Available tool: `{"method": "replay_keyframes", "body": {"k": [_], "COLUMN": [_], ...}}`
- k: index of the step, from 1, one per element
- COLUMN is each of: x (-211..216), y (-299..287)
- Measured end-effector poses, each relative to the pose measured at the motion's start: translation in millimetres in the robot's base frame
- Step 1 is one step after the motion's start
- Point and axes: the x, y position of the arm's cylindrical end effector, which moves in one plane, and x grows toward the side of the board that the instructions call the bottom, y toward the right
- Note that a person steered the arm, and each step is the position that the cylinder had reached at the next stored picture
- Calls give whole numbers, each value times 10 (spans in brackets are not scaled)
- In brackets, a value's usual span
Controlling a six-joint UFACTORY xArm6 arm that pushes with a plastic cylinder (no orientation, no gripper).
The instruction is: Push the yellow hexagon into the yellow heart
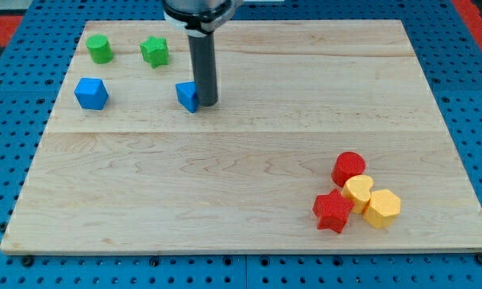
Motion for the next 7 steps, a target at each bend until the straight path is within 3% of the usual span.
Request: {"method": "replay_keyframes", "body": {"k": [1, 2, 3, 4, 5, 6, 7], "x": [-17, 68, 94, 578, 1315, 1628, 2050], "y": [-279, 415, 1619, 2659, 2729, 3039, 2976]}}
